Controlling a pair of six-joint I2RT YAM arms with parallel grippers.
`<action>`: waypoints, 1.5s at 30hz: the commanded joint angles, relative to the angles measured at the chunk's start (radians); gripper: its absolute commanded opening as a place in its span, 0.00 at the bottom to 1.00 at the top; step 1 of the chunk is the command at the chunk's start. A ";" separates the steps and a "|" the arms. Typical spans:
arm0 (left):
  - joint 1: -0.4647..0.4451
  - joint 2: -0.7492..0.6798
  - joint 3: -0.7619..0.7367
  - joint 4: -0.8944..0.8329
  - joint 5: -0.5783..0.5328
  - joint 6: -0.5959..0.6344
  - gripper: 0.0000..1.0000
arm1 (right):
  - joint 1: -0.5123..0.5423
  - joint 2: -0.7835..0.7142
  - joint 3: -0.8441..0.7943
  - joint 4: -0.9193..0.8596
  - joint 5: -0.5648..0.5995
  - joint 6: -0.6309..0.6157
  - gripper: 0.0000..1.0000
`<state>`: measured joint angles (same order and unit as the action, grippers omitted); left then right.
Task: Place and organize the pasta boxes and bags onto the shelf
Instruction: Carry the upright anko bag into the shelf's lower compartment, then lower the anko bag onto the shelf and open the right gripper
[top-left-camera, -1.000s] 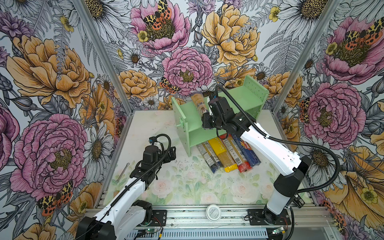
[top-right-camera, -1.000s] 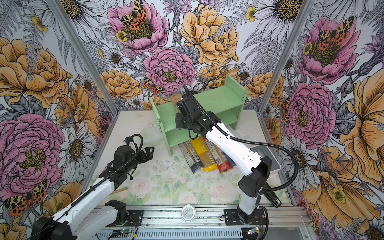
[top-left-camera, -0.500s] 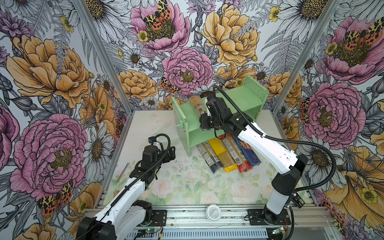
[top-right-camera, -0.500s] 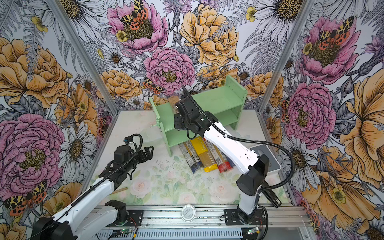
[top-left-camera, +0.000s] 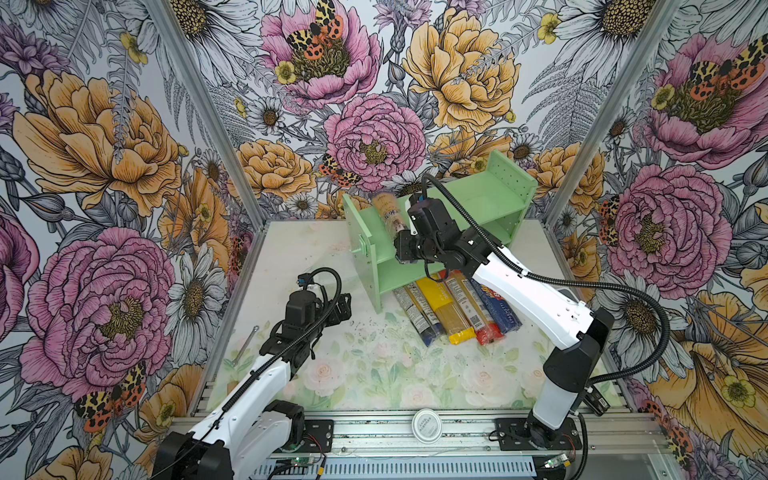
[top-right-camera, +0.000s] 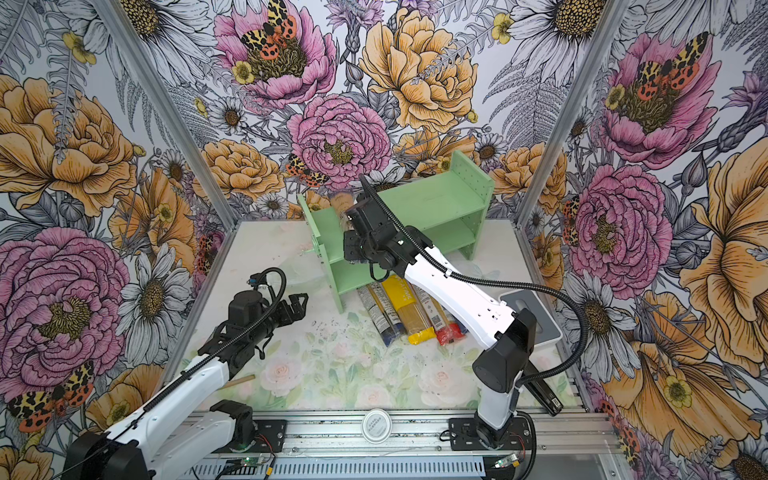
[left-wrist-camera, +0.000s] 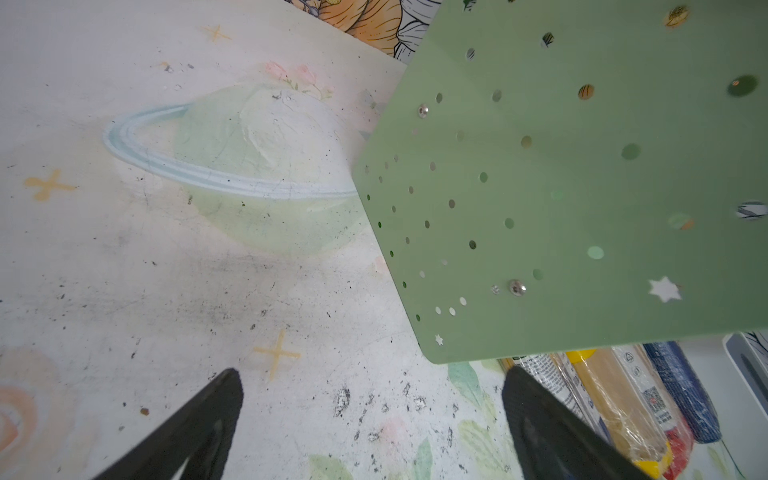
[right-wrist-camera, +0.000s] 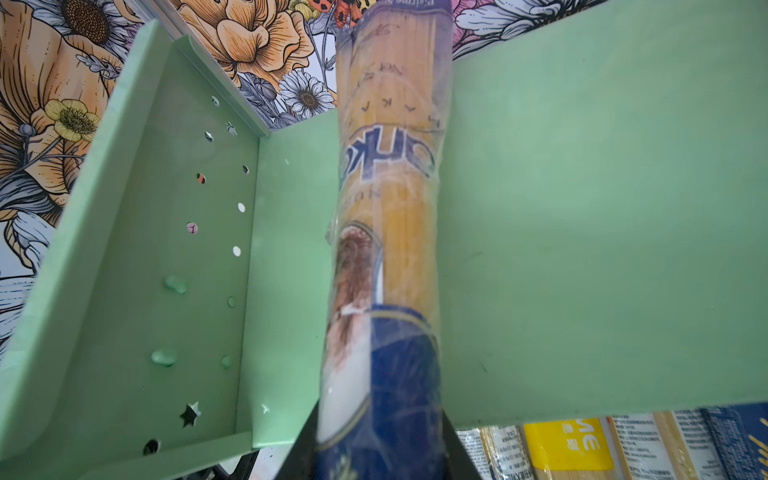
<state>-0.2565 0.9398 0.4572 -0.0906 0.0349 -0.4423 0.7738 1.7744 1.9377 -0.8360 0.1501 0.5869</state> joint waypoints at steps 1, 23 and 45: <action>0.012 0.001 -0.011 0.022 0.020 0.009 0.99 | 0.005 -0.070 -0.003 0.136 0.032 0.007 0.11; 0.011 0.011 -0.009 0.031 0.026 0.005 0.99 | 0.005 -0.128 -0.089 0.153 0.022 0.019 0.50; 0.009 0.014 -0.005 0.036 0.033 0.005 0.99 | -0.033 -0.233 -0.185 0.149 -0.060 -0.101 0.65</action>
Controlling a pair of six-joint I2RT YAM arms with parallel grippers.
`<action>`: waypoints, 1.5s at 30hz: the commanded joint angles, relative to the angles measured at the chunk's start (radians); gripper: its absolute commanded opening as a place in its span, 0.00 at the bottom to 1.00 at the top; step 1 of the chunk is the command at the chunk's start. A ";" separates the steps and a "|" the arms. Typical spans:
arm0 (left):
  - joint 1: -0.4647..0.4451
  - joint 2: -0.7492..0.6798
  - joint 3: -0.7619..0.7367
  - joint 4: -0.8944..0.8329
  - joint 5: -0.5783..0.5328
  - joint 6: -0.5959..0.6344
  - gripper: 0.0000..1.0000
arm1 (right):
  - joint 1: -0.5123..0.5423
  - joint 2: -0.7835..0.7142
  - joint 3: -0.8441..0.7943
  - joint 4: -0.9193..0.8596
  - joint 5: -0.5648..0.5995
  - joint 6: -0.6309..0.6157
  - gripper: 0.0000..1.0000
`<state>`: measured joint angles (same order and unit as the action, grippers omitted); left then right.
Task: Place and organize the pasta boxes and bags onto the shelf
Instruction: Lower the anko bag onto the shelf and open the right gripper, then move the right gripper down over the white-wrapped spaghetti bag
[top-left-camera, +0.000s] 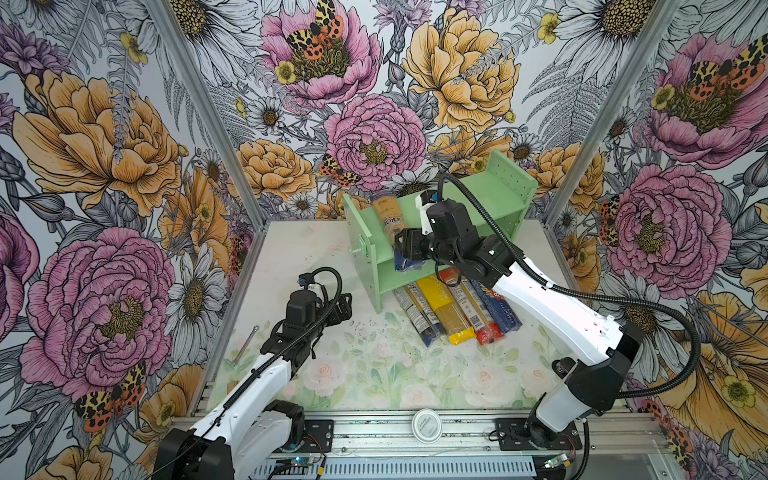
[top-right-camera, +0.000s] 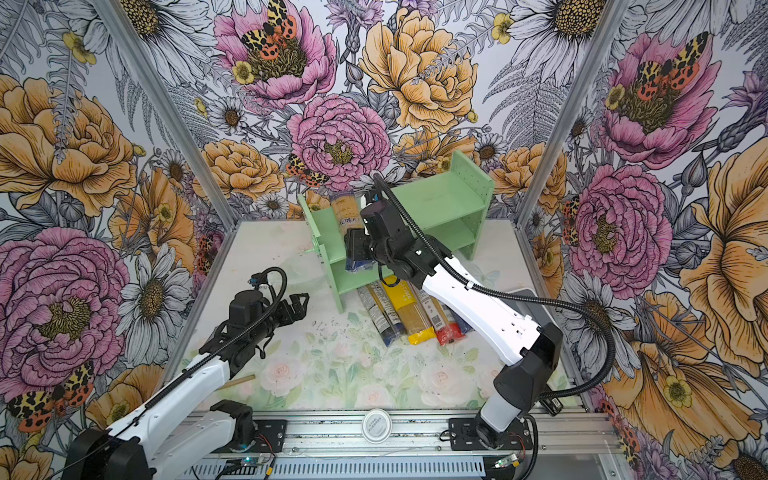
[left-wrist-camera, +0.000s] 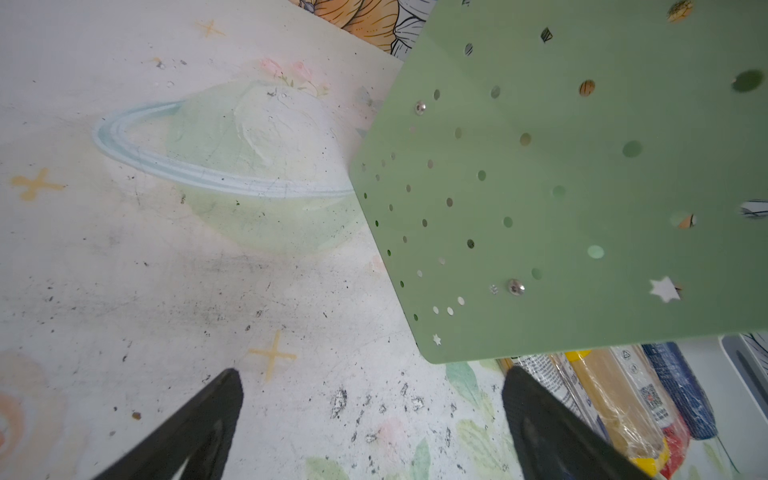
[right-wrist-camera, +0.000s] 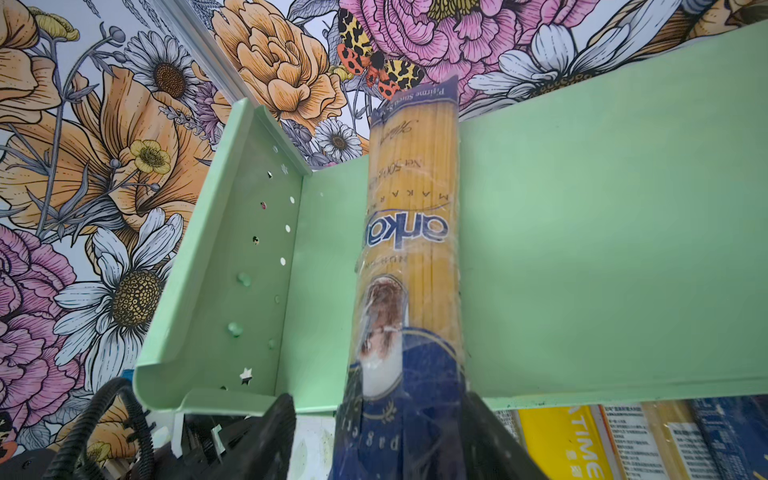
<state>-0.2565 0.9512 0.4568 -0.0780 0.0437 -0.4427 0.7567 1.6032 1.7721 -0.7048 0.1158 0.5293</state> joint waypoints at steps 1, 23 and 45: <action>0.009 0.003 -0.003 0.023 0.024 0.006 0.99 | -0.021 -0.078 -0.032 0.018 -0.034 -0.051 0.65; 0.005 0.058 0.041 0.024 0.032 0.007 0.99 | -0.055 -0.465 -0.461 -0.021 -0.187 -0.196 0.73; -0.019 0.089 0.072 0.008 0.018 0.003 0.99 | -0.047 -0.464 -0.889 0.187 -0.186 -0.094 0.83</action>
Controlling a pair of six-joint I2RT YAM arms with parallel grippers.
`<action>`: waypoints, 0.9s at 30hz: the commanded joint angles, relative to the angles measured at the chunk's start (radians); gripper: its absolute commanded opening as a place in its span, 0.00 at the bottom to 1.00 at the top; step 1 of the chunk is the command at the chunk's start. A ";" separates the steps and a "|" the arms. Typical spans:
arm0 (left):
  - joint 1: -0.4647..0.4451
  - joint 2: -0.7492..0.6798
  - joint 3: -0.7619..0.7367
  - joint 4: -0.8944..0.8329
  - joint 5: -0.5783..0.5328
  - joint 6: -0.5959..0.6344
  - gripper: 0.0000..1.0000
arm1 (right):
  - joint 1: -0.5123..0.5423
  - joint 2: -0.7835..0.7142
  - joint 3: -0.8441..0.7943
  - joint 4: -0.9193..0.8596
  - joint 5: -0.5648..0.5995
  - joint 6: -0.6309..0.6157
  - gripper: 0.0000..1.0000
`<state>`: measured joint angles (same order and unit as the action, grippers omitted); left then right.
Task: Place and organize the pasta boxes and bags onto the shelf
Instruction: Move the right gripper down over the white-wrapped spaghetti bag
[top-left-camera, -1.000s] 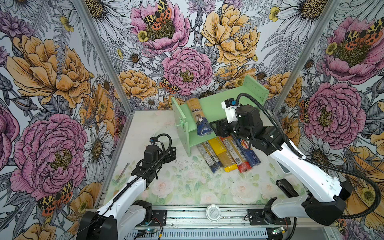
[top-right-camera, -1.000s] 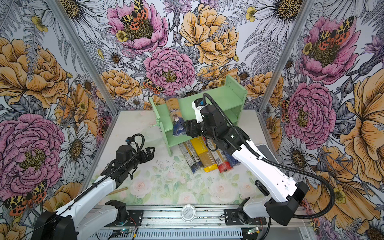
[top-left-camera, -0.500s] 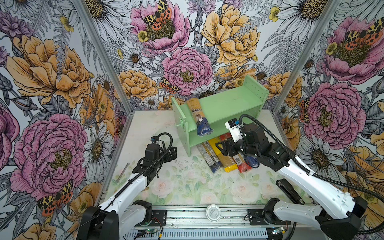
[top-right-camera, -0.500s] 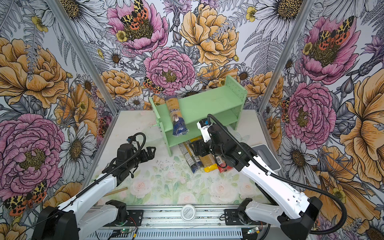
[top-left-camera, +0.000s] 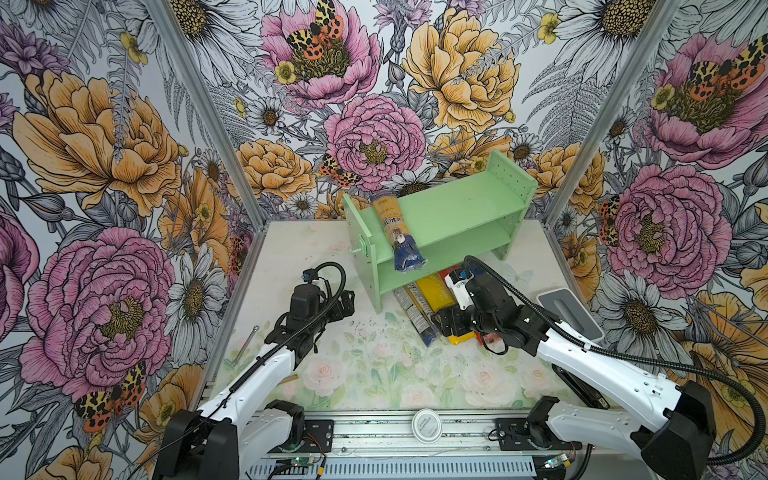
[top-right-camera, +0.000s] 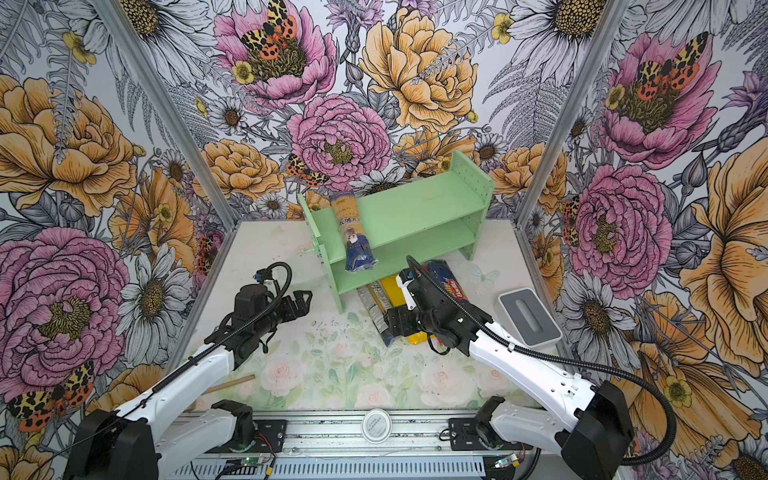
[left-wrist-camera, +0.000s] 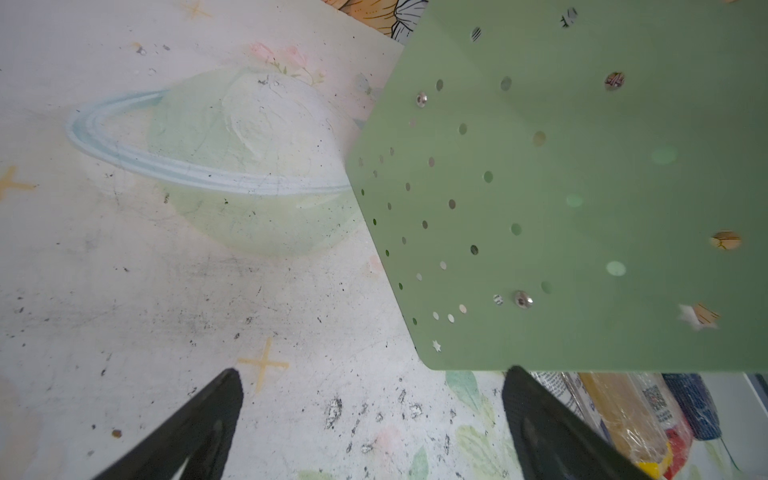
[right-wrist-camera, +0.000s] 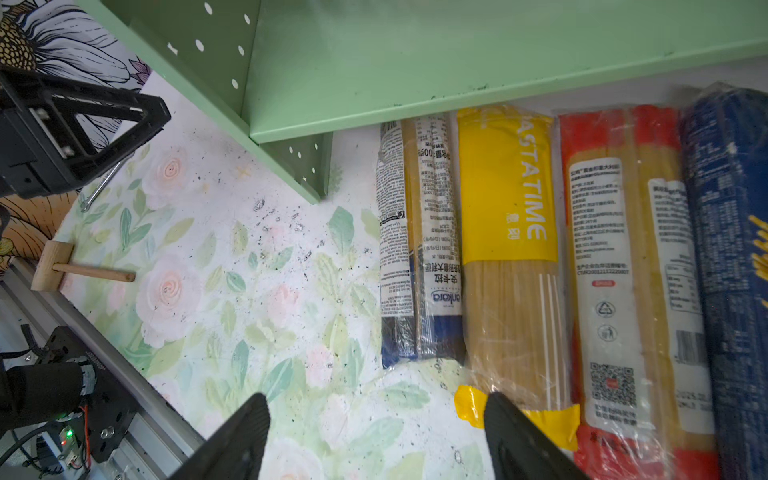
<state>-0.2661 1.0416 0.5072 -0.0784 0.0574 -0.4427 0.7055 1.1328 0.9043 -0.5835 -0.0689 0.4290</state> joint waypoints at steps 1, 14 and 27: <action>-0.011 -0.002 0.021 0.008 0.005 0.001 0.99 | 0.004 0.013 -0.030 0.074 0.001 0.005 0.83; -0.024 -0.016 0.021 -0.005 -0.009 -0.004 0.99 | 0.019 0.079 -0.155 0.266 0.014 -0.043 0.86; -0.029 -0.011 0.022 -0.009 -0.019 -0.007 0.99 | 0.044 0.143 -0.260 0.489 0.082 -0.091 0.83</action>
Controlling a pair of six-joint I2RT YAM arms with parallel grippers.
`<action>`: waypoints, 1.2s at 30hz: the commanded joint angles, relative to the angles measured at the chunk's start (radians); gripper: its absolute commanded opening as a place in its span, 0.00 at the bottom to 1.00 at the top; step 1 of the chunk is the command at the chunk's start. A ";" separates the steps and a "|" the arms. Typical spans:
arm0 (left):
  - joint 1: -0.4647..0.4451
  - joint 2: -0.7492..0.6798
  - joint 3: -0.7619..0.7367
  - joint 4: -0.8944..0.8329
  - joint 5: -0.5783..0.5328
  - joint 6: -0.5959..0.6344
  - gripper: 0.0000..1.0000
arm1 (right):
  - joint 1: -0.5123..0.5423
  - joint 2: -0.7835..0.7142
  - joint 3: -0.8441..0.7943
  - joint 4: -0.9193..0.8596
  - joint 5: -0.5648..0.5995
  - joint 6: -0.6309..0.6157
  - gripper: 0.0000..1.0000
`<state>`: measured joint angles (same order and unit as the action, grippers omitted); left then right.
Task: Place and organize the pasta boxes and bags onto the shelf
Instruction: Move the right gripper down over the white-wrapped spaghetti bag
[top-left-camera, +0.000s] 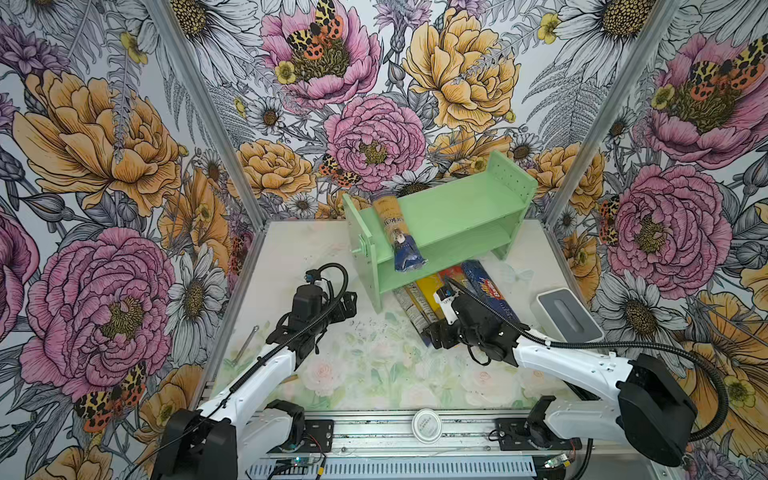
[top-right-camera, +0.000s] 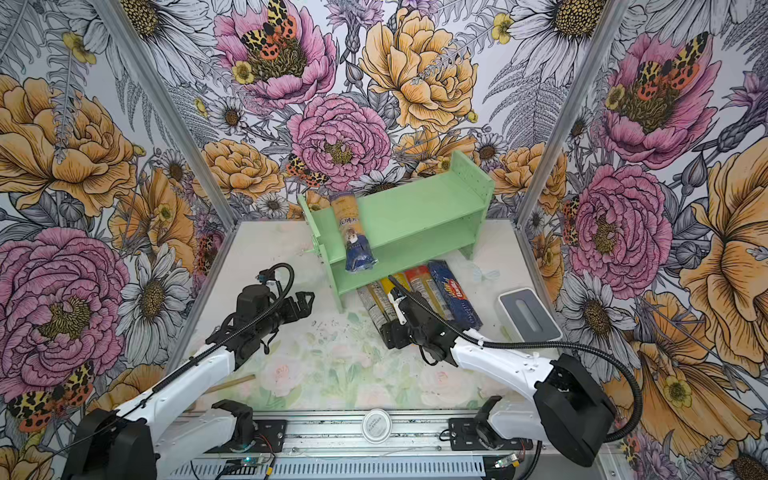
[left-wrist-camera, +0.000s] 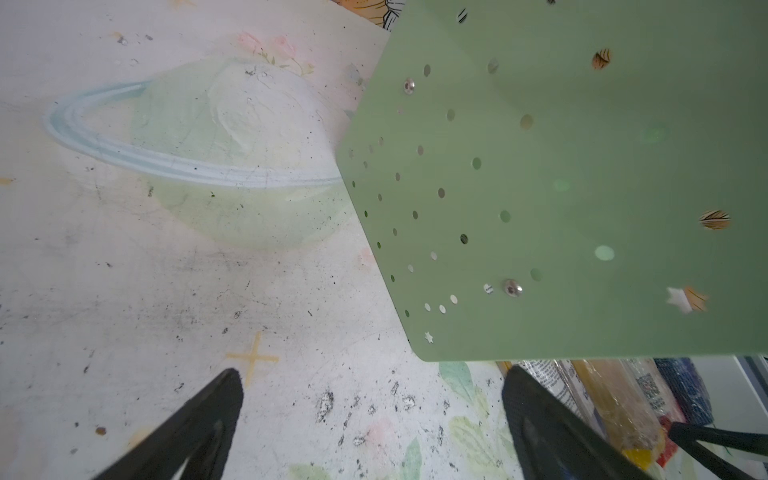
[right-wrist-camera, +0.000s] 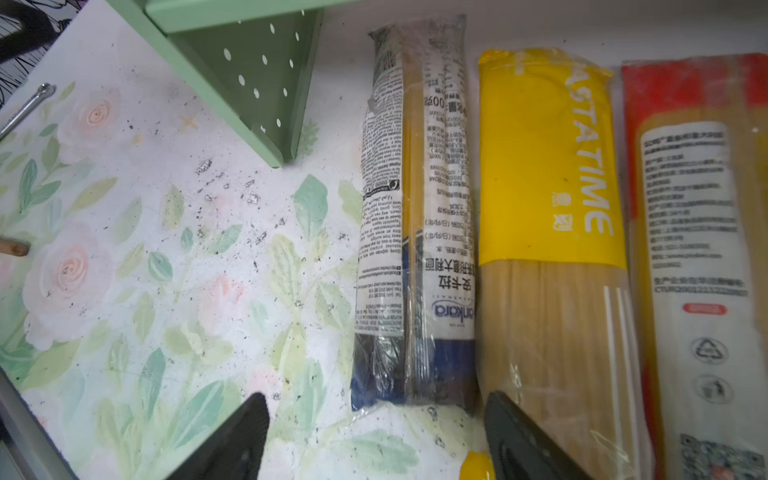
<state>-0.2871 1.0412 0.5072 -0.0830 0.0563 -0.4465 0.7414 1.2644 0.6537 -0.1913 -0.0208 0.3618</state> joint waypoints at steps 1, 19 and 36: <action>-0.008 -0.010 0.021 -0.004 -0.018 -0.003 0.99 | 0.008 0.017 -0.011 0.104 0.035 -0.028 0.83; -0.010 -0.006 0.014 -0.002 -0.021 0.000 0.99 | 0.031 0.132 -0.103 0.366 0.061 -0.060 0.82; -0.013 -0.006 0.012 -0.003 -0.017 -0.001 0.99 | 0.041 0.263 -0.152 0.558 0.093 -0.066 0.80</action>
<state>-0.2924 1.0412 0.5072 -0.0868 0.0536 -0.4461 0.7742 1.5070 0.5117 0.2962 0.0536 0.3111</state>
